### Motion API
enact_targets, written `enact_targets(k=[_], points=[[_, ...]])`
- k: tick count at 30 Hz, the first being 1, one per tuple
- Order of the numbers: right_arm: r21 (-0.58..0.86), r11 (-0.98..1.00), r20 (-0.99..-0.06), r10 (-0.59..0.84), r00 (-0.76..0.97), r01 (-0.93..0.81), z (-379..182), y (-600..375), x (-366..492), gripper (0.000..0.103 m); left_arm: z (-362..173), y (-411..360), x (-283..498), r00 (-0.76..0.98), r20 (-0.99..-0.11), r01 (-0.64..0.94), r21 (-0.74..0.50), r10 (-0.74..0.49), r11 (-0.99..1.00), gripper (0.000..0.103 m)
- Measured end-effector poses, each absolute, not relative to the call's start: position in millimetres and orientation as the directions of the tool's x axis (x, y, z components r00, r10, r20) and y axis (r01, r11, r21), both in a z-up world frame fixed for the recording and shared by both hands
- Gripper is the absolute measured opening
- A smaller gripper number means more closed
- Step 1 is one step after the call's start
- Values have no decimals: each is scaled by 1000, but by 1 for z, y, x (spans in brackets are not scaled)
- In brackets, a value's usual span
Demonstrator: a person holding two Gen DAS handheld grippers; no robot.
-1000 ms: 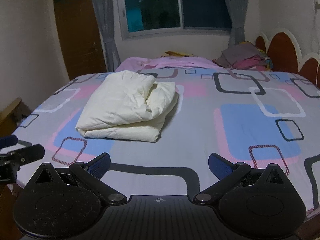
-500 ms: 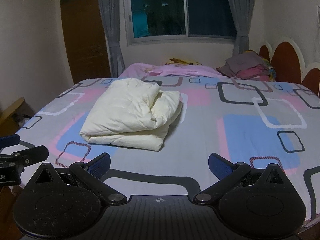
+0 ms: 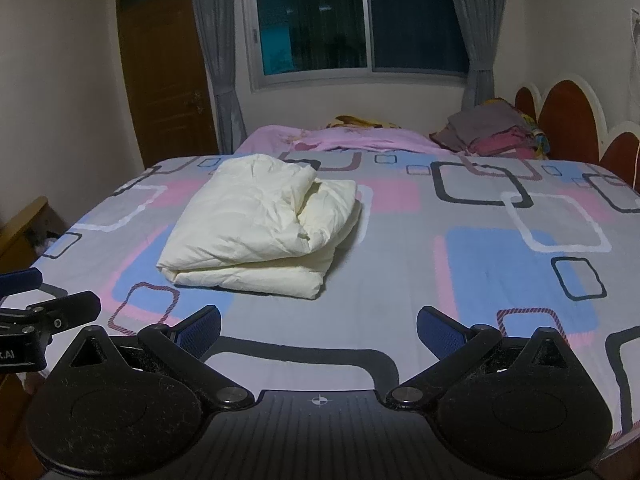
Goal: Fold large clothes
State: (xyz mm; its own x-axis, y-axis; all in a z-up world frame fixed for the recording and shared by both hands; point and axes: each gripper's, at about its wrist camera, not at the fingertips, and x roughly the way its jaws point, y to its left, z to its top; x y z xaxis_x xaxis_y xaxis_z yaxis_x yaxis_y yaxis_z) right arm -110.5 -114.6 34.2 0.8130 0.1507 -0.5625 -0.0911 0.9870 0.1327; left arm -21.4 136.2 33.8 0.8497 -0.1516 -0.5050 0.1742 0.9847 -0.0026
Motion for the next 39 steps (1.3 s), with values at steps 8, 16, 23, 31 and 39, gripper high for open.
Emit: enact_targets(k=[8,16,23,31,39], points=[[125,987,-560,152,815,-98,35,-112,-110,103,34,138,-20,853,-500,173,-6,-153,985,103],[121,987,-562,156,813,-106,36,-110,-108,103,34,141,-20,853,-497,173,-13,-157,985,103],[117,987,-561,158,812,-111,36,-107,-108,103,35,142,-20,854,-496,175,-13,-158,985,103],[116,987,-563,159,811,-113,35,-106,-108,103,34,141,-21,852,-497,182,-17,-166,983,103],[119,986,-563,161,811,-113,35,-104,-109,103,35,141,-23,854,-494,177,-15,-161,984,103]])
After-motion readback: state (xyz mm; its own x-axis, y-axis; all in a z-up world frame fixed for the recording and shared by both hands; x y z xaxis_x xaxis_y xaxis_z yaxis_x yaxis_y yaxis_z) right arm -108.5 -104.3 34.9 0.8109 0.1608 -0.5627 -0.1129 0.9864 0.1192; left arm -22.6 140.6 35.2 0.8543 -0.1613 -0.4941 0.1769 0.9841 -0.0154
